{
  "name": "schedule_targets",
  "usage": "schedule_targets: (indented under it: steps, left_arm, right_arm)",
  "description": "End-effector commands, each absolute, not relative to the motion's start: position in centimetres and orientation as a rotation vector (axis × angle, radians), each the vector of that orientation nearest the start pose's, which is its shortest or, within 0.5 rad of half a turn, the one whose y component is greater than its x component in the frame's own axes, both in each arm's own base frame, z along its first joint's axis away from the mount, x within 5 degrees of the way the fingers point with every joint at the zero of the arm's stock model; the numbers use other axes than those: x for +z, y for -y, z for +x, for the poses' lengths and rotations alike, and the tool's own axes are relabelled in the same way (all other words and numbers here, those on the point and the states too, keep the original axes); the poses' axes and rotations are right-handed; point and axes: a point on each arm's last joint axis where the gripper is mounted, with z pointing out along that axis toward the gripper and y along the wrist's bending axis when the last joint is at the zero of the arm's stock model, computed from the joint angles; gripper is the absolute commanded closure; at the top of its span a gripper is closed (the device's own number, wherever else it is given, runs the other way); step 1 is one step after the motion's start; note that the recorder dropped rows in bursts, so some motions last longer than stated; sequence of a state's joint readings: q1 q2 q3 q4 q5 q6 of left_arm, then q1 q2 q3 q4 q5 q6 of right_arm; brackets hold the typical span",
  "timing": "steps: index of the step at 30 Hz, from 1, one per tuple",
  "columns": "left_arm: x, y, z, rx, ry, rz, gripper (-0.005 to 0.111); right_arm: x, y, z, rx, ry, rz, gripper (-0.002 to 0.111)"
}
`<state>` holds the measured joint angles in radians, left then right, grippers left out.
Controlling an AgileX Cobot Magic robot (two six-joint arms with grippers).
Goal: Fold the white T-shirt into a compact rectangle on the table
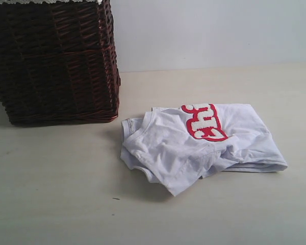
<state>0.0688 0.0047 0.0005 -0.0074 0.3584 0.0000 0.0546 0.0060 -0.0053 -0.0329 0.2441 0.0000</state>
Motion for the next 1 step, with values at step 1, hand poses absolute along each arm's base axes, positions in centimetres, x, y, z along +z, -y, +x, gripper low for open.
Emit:
schedule_targets:
  steps: [1]
  left_arm:
    - [18.14, -0.34, 5.32, 0.039, -1.834, -0.073, 0.107]
  right_arm:
    - [19.17, -0.21, 5.54, 0.007, -1.719, -0.064, 0.108]
